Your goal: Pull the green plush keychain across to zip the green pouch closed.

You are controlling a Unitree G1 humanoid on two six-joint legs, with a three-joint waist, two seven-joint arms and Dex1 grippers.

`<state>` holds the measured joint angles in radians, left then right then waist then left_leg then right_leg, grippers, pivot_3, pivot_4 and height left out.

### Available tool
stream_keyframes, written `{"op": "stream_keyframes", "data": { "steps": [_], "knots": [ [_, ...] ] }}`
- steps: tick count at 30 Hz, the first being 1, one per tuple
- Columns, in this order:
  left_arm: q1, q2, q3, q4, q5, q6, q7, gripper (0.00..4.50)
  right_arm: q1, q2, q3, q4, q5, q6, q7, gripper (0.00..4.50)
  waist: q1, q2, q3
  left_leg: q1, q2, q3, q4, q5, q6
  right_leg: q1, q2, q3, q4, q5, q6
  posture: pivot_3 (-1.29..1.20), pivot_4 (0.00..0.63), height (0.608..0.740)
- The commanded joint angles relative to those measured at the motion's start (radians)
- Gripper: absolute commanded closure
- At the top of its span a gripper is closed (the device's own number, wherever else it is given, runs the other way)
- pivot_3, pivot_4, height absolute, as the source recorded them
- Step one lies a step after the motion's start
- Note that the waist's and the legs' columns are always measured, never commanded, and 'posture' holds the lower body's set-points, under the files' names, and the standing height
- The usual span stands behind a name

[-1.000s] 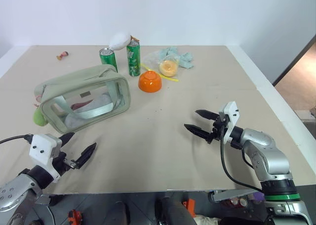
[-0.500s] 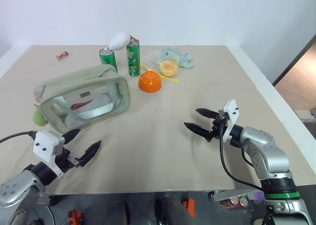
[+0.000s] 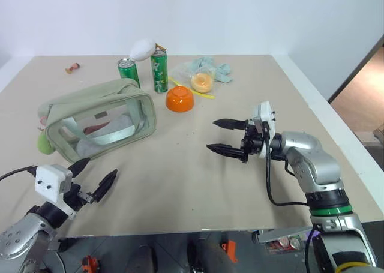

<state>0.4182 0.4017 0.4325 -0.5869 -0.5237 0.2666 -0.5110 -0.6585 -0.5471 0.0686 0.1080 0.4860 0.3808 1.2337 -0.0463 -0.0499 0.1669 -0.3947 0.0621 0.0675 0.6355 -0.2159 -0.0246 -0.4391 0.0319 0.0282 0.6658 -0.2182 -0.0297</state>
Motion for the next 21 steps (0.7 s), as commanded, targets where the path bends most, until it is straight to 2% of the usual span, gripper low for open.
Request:
{"op": "stream_keyframes", "data": {
  "steps": [1,4,7,13,17,21],
  "knots": [
    [0.054,-0.039,0.093,-0.149,-0.045,0.009,0.102,0.01,-0.071,0.003,0.003,0.052,0.005,-0.011,0.062,0.00,0.000,0.000,0.000,0.000,0.000,0.000,0.000,0.000,0.000,0.000,0.000,0.000,0.000,0.000,0.000,0.00,0.150,0.740],
    [0.098,-0.065,0.177,-0.238,-0.094,0.013,0.172,0.01,-0.086,0.007,0.000,0.085,-0.004,-0.025,0.076,0.00,0.003,0.000,0.000,-0.001,-0.001,-0.001,0.000,-0.001,0.000,0.000,-0.001,-0.001,0.000,-0.001,0.000,0.00,0.150,0.740],
    [0.109,-0.047,0.265,-0.311,-0.188,0.039,0.239,0.01,-0.088,0.008,-0.002,0.118,-0.018,-0.050,0.089,0.00,0.003,0.000,0.000,-0.001,-0.001,-0.001,0.000,-0.001,0.000,0.000,-0.002,-0.001,0.000,-0.001,0.000,0.00,0.150,0.740],
    [0.048,0.122,0.402,-0.277,-0.328,0.112,0.290,0.01,-0.090,0.011,-0.008,0.176,-0.041,-0.105,0.110,0.00,0.002,0.000,0.000,0.001,-0.001,-0.001,0.002,-0.001,0.001,0.001,-0.001,-0.001,0.001,0.000,-0.001,0.00,0.150,0.740],
    [-0.043,0.241,0.401,-0.160,-0.305,0.151,0.258,0.01,-0.107,0.010,-0.018,0.160,-0.014,-0.060,0.117,0.00,0.002,0.000,0.001,0.001,-0.002,-0.001,0.002,-0.001,0.001,0.001,0.001,-0.002,0.001,0.000,-0.001,0.00,0.150,0.740],
    [-0.158,0.297,0.343,-0.052,-0.291,0.179,0.248,0.01,-0.111,-0.006,-0.019,-0.012,0.059,0.083,0.097,0.00,0.002,0.002,0.002,0.001,0.000,0.000,0.000,-0.001,0.000,0.000,0.000,-0.002,0.001,-0.001,-0.003,0.00,0.150,0.740]
  ]
}}
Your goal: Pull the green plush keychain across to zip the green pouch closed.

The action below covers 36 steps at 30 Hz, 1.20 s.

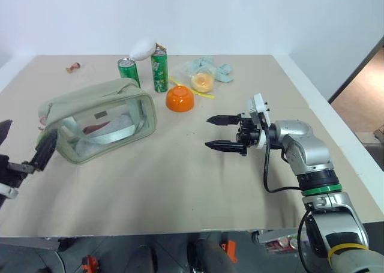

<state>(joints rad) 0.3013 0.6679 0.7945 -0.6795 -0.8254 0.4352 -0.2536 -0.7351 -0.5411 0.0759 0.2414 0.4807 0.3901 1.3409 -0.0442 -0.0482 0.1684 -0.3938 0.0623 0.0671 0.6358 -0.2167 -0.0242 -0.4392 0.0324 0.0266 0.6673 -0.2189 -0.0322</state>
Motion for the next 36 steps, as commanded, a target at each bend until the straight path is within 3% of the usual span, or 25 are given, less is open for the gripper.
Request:
{"op": "stream_keyframes", "data": {
  "steps": [1,17,18,22,29,30,36],
  "knots": [
    [-0.061,0.030,-0.032,0.058,0.004,0.019,-0.012,0.01,-0.029,-0.014,-0.030,-0.186,0.075,0.096,-0.026,0.00,-0.001,0.000,0.000,0.000,0.000,0.001,0.000,0.000,0.000,-0.001,0.000,0.000,0.000,0.000,0.000,0.00,0.150,0.740],
    [-0.213,0.045,-0.178,0.224,0.051,0.104,-0.096,0.01,0.030,-0.040,-0.072,-0.348,0.091,0.154,-0.201,0.00,-0.001,-0.001,-0.001,-0.002,0.000,0.000,0.000,-0.002,-0.003,-0.001,-0.001,0.000,0.000,-0.002,0.001,0.00,0.150,0.740],
    [-0.220,0.043,-0.183,0.229,0.052,0.108,-0.099,0.53,0.028,-0.038,-0.073,-0.351,0.097,0.162,-0.206,0.00,-0.001,-0.001,-0.001,-0.002,0.000,0.001,0.000,-0.002,-0.003,-0.001,-0.001,0.000,0.000,-0.002,0.001,0.00,0.150,0.740],
    [-0.240,0.044,-0.206,0.251,0.082,0.117,-0.110,1.71,0.027,-0.037,-0.064,-0.360,0.101,0.168,-0.215,0.00,0.000,-0.001,-0.001,-0.002,0.000,0.000,0.000,-0.002,-0.003,-0.001,-0.001,0.000,0.000,-0.002,0.001,0.00,0.150,0.740],
    [-0.254,0.062,-0.191,0.292,0.124,0.114,-0.149,4.26,0.020,-0.035,-0.059,-0.357,0.096,0.168,-0.224,0.00,0.002,-0.001,-0.001,-0.002,-0.001,0.000,0.000,-0.002,-0.003,-0.001,-0.002,0.000,0.000,-0.002,0.001,0.00,0.150,0.740],
    [-0.254,0.067,-0.188,0.298,0.128,0.111,-0.160,4.45,0.020,-0.035,-0.058,-0.356,0.095,0.166,-0.224,0.00,0.002,-0.001,-0.001,-0.002,-0.001,0.000,0.000,-0.002,-0.003,-0.001,-0.002,0.000,0.000,-0.002,0.001,0.00,0.150,0.740],
    [-0.247,0.110,-0.180,0.337,0.178,0.060,-0.252,4.45,0.007,-0.028,-0.048,-0.338,0.082,0.149,-0.223,0.00,0.002,-0.001,-0.001,-0.002,0.000,0.000,0.000,-0.002,-0.003,-0.001,-0.002,0.000,0.000,-0.002,0.001,0.00,0.150,0.740]
  ]
}}
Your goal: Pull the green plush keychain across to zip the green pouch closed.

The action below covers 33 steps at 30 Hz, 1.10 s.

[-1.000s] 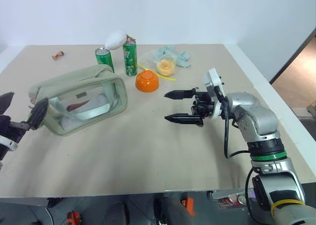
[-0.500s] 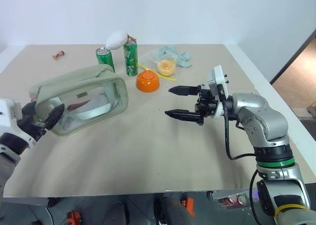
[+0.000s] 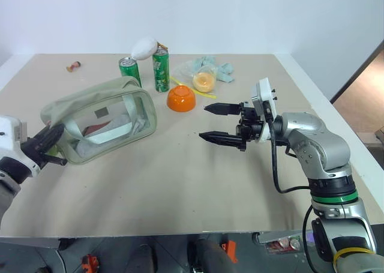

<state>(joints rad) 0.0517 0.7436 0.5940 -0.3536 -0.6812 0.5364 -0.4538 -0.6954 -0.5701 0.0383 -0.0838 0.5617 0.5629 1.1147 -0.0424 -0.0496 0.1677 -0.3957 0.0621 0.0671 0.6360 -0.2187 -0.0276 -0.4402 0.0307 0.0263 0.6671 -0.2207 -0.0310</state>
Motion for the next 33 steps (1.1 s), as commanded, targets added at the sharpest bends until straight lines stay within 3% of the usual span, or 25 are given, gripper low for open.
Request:
{"op": "stream_keyframes", "data": {
  "steps": [1,8,20,24,33],
  "knots": [
    [0.002,0.037,0.026,0.014,0.035,-0.053,-0.069,4.45,-0.035,0.002,-0.010,-0.010,0.000,-0.026,0.004,0.00,0.000,0.000,0.000,0.000,0.000,0.000,0.000,0.000,0.000,0.000,0.000,0.000,0.000,0.000,0.000,0.00,0.150,0.740],
    [-0.007,0.031,0.045,-0.090,-0.089,-0.071,-0.219,4.45,-0.059,0.006,-0.026,0.023,-0.021,-0.069,-0.007,0.00,0.000,0.000,0.000,-0.002,0.000,0.000,0.000,0.000,0.000,-0.001,-0.001,0.000,0.000,0.000,0.000,0.00,0.150,0.740],
    [-0.195,-0.003,-0.228,-0.192,-0.144,-0.018,-0.243,4.45,-0.058,-0.074,-0.071,0.096,-0.054,-0.126,0.001,0.00,0.008,0.000,0.000,-0.005,-0.001,0.000,0.001,0.000,0.000,-0.002,0.000,-0.001,-0.001,0.000,0.001,0.00,0.150,0.740],
    [-0.229,-0.033,-0.354,-0.147,-0.057,-0.058,-0.288,4.45,-0.024,-0.130,-0.117,0.081,-0.051,-0.114,-0.016,0.00,0.012,0.000,0.000,-0.005,-0.002,0.000,0.000,0.000,0.000,-0.002,0.000,-0.001,-0.001,-0.001,0.001,0.00,0.150,0.740],
    [-0.336,-0.091,-0.442,-0.012,0.059,-0.141,-0.323,4.45,0.092,-0.152,-0.161,-0.047,-0.009,-0.047,-0.073,0.00,0.011,0.000,0.000,-0.005,-0.003,-0.001,0.002,0.000,0.000,-0.001,0.001,-0.002,0.000,0.000,0.001,0.00,0.150,0.740]
  ]
}}
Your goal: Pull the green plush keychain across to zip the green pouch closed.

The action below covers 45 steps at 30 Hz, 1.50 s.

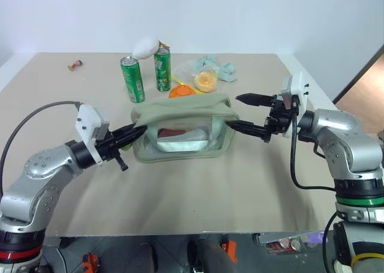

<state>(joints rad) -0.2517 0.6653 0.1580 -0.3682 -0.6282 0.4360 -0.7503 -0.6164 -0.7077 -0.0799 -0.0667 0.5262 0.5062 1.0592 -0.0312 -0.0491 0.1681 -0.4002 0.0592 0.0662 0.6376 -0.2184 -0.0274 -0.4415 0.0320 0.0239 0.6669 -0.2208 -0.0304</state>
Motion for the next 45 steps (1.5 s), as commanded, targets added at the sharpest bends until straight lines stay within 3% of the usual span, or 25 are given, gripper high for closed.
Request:
{"op": "stream_keyframes", "data": {
  "steps": [1,16,22,29,37,45],
  "knots": [
    [-0.040,-0.014,-0.010,0.010,0.007,-0.041,-0.038,4.45,0.024,-0.014,-0.043,-0.074,0.028,0.011,-0.021,0.00,0.000,0.000,0.000,0.000,0.000,0.000,0.000,0.000,0.000,0.000,0.000,0.000,0.000,0.000,0.000,0.00,0.150,0.740],
    [-0.091,0.009,-0.015,0.075,0.021,-0.006,-0.148,4.45,0.022,0.020,0.007,-0.025,0.005,-0.053,0.009,0.00,0.000,0.000,0.000,-0.001,-0.001,0.000,0.002,0.000,0.000,0.001,-0.001,0.000,0.000,0.001,0.001,0.00,0.150,0.740],
    [-0.091,0.013,-0.009,0.068,0.039,-0.009,-0.145,4.50,0.016,0.031,0.029,0.025,-0.027,-0.097,0.026,1.76,0.000,0.000,0.000,-0.001,-0.001,0.000,0.002,0.000,0.000,0.001,-0.001,0.000,0.000,0.001,0.001,0.00,0.150,0.740],
    [-0.083,0.007,-0.009,0.063,0.053,0.000,-0.115,4.50,0.024,0.032,0.031,0.051,-0.049,-0.136,0.039,4.37,0.000,0.000,0.000,-0.001,-0.001,0.000,0.002,0.000,0.000,0.001,-0.001,0.000,0.000,0.001,0.001,0.00,0.150,0.740],
    [-0.097,0.011,0.015,0.062,0.029,0.053,-0.080,4.50,0.029,0.038,0.023,0.045,-0.059,-0.157,0.031,4.46,0.000,0.000,0.000,0.000,-0.001,0.000,0.002,0.000,0.000,0.001,-0.001,0.000,0.000,0.001,0.001,0.00,0.150,0.740],
    [-0.090,0.050,0.170,-0.003,-0.127,0.178,-0.022,1.72,0.033,0.032,0.024,0.039,-0.072,-0.165,0.031,4.50,0.000,0.000,0.000,0.000,0.002,0.000,0.002,0.000,0.000,0.001,0.000,0.000,0.000,0.001,0.001,0.00,0.150,0.740]
  ]
}}
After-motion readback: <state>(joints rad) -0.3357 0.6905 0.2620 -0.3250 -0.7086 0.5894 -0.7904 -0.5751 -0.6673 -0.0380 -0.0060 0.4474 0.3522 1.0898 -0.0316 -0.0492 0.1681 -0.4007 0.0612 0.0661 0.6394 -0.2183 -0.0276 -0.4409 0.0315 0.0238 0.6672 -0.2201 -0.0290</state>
